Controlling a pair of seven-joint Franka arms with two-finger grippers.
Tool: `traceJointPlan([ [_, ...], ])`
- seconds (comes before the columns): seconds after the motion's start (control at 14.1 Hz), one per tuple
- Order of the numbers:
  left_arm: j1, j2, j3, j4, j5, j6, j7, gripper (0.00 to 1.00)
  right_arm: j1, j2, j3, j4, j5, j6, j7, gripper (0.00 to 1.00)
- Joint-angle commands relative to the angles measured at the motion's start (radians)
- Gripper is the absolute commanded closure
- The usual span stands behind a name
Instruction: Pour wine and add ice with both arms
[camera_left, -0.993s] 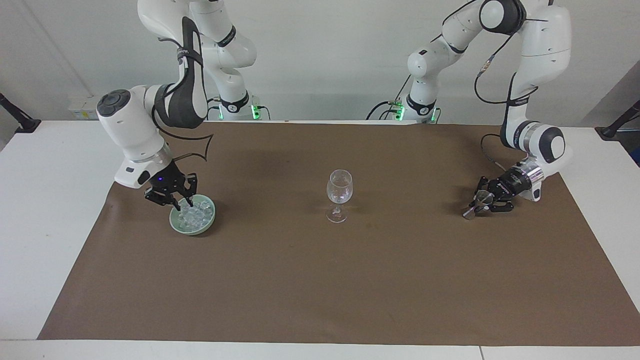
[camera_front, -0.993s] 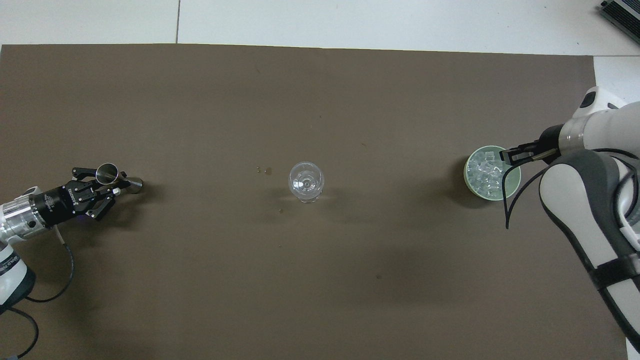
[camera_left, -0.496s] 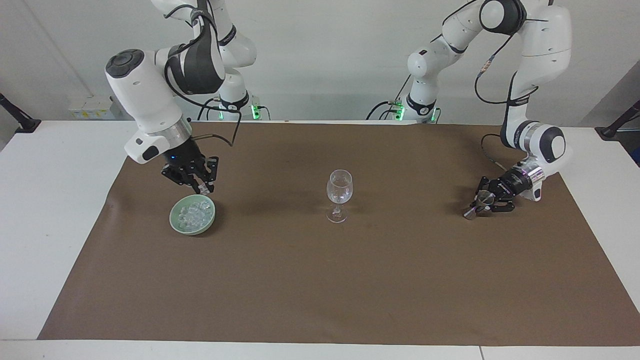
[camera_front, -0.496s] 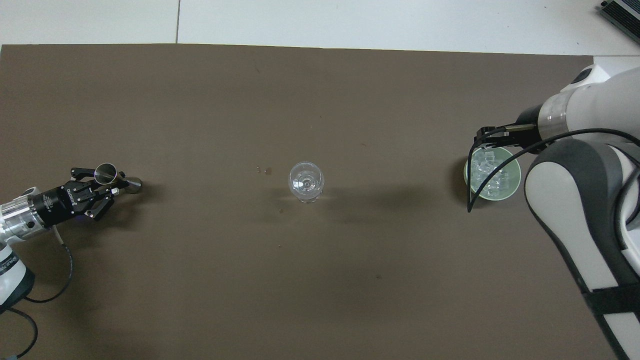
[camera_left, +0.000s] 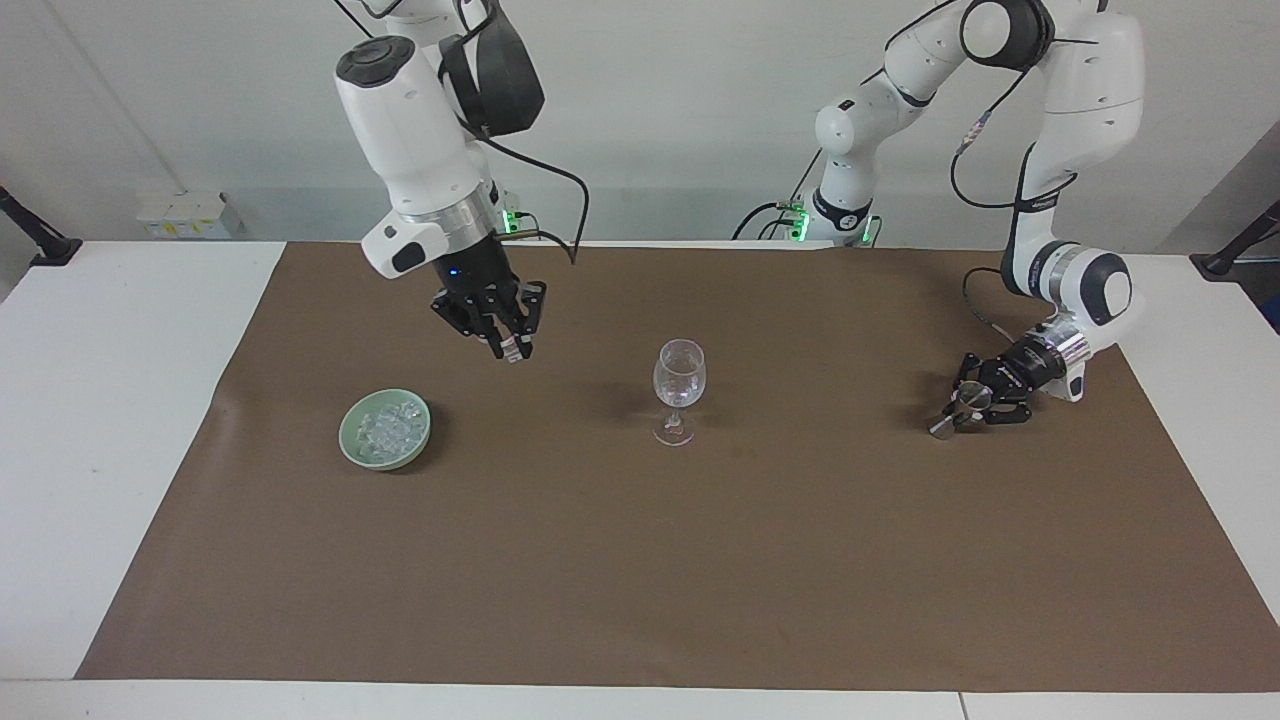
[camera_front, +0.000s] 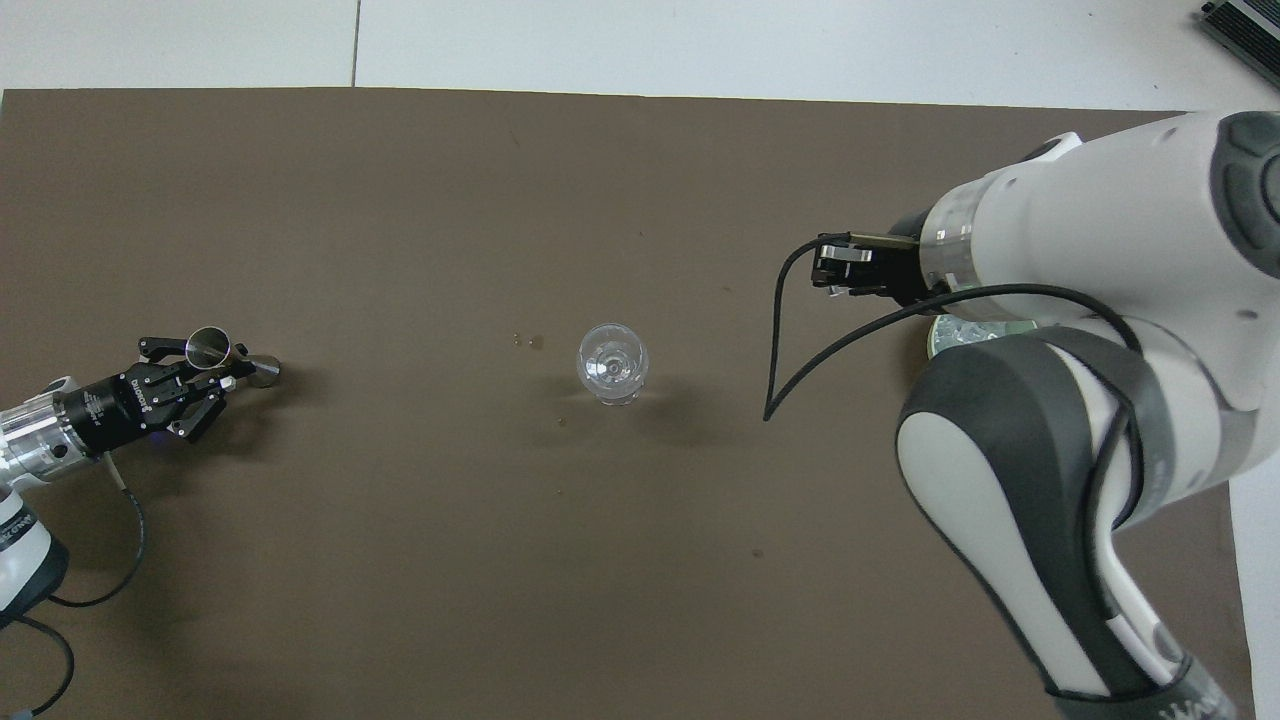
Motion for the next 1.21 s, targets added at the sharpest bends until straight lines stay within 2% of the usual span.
traceJointPlan([
  [0.0, 0.012, 0.005, -0.005, -0.006, -0.016, -0.014, 0.013, 0.81, 0.023, 0.021, 0.037, 0.014, 0.009, 0.054, 0.110, 1.00],
  [0.43, 0.010, 0.005, -0.005, -0.006, -0.016, -0.010, 0.013, 0.76, 0.120, 0.081, 0.057, 0.008, 0.009, 0.215, 0.293, 1.00],
  [0.64, 0.010, 0.005, -0.005, -0.006, -0.016, -0.011, 0.013, 0.74, 0.123, 0.096, 0.083, 0.000, 0.003, 0.220, 0.308, 1.00],
  [0.71, 0.010, 0.005, -0.005, -0.006, -0.016, -0.010, 0.015, 0.71, 0.123, 0.097, 0.085, -0.003, 0.003, 0.221, 0.311, 1.00],
  [0.92, 0.010, 0.005, -0.004, -0.006, -0.016, -0.009, 0.013, 0.47, 0.134, 0.110, 0.112, -0.015, -0.001, 0.221, 0.328, 1.00],
  [0.99, 0.010, 0.005, -0.004, -0.006, -0.016, -0.009, 0.015, 0.33, 0.137, 0.119, 0.118, -0.017, -0.020, 0.232, 0.336, 1.00],
  [1.06, 0.010, 0.005, -0.004, -0.006, -0.016, -0.009, 0.015, 0.24, 0.140, 0.128, 0.125, -0.027, -0.035, 0.258, 0.348, 1.00],
  [1.13, 0.012, 0.005, -0.004, -0.006, -0.016, -0.009, 0.015, 0.08, 0.143, 0.130, 0.134, -0.044, -0.041, 0.275, 0.356, 1.00],
])
